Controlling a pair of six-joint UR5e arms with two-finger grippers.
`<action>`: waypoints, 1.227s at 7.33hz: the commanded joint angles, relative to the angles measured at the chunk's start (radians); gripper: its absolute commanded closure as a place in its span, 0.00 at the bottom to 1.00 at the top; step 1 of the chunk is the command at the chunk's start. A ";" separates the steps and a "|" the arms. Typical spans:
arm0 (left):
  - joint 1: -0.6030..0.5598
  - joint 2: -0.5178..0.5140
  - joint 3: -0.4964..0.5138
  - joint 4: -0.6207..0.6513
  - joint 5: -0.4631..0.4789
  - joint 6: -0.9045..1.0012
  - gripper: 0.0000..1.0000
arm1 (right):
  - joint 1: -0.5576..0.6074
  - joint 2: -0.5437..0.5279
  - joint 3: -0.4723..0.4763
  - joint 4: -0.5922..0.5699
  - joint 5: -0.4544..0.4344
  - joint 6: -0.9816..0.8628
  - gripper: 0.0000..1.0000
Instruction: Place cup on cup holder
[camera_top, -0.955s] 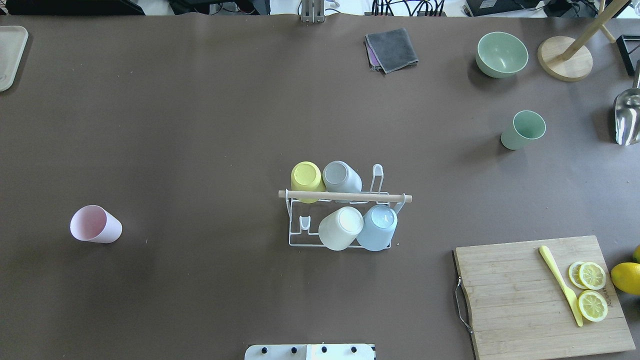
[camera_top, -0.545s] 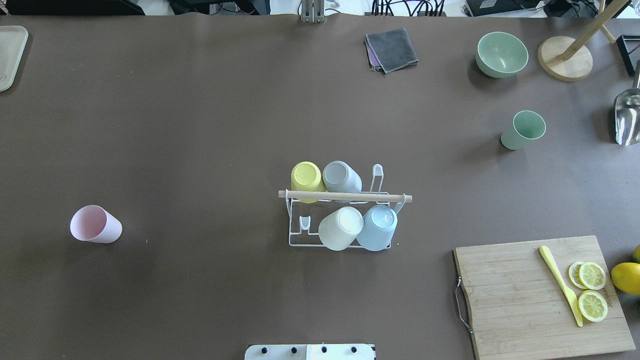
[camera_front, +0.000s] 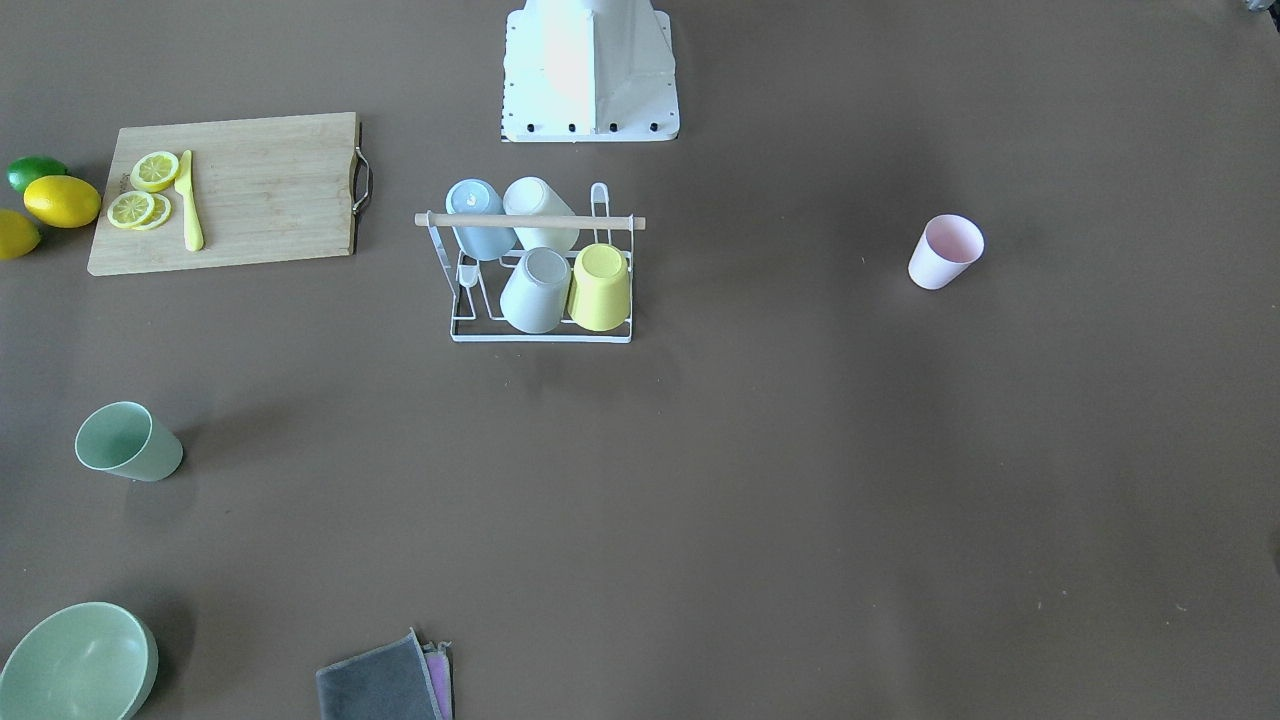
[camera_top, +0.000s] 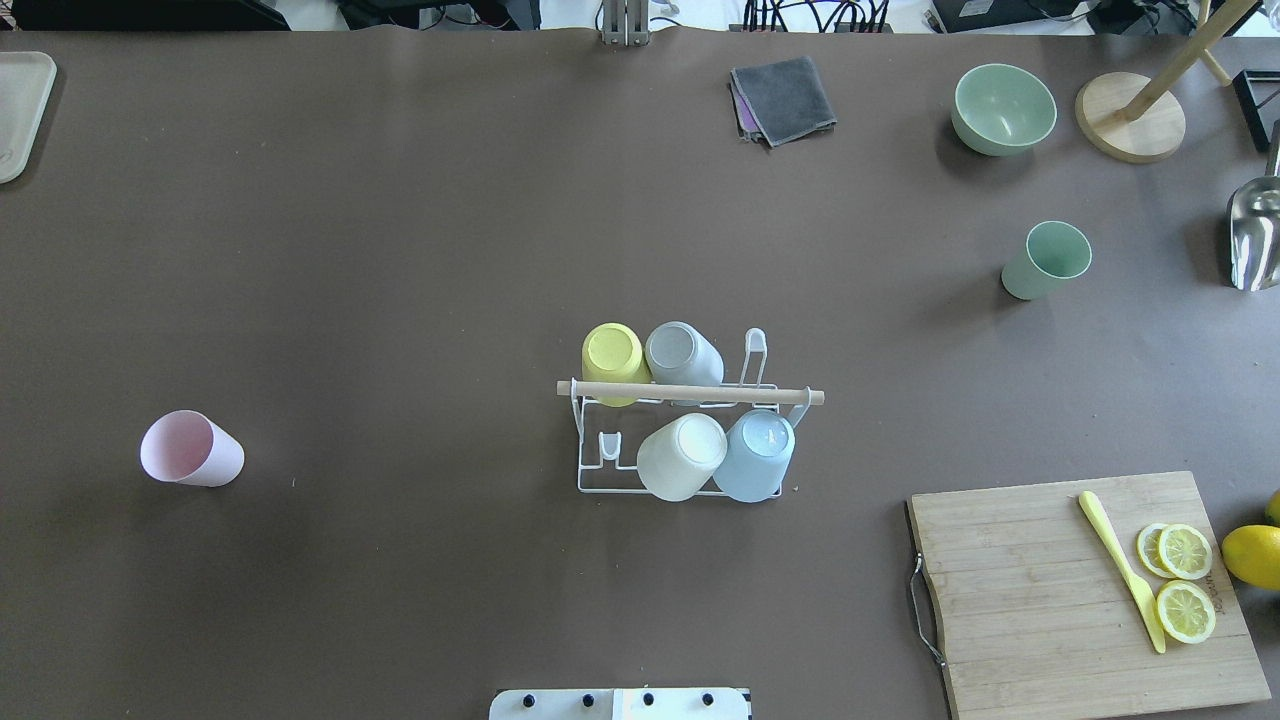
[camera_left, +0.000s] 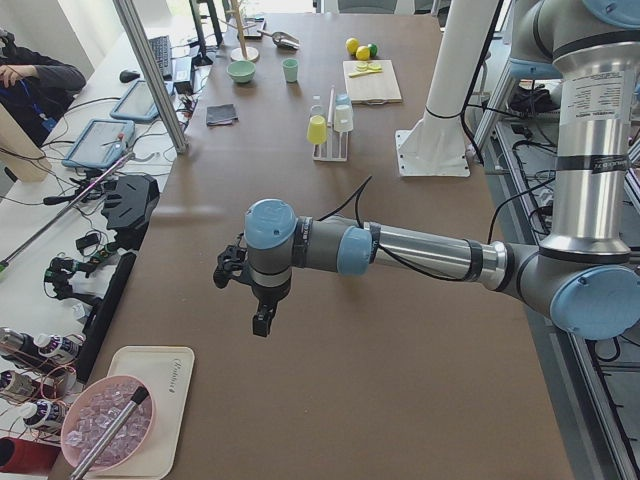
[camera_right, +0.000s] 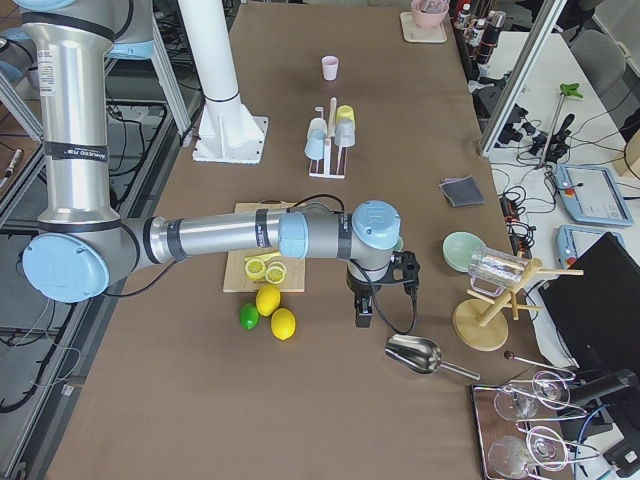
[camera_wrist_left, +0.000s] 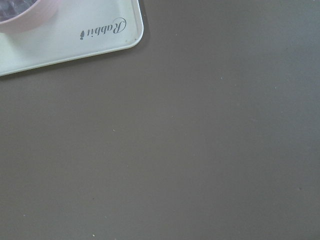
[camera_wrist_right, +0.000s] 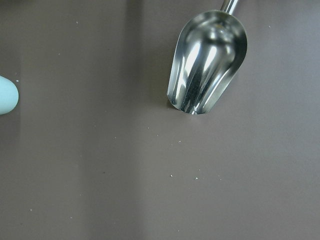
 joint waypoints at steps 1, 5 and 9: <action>0.034 -0.002 -0.046 0.008 0.012 0.024 0.02 | -0.060 0.002 0.033 0.001 -0.024 0.000 0.00; 0.160 -0.120 -0.021 0.108 0.057 0.029 0.02 | -0.181 0.100 0.073 -0.052 -0.050 0.041 0.00; 0.350 -0.273 -0.027 0.371 0.232 0.050 0.02 | -0.318 0.261 0.040 -0.165 -0.066 0.054 0.00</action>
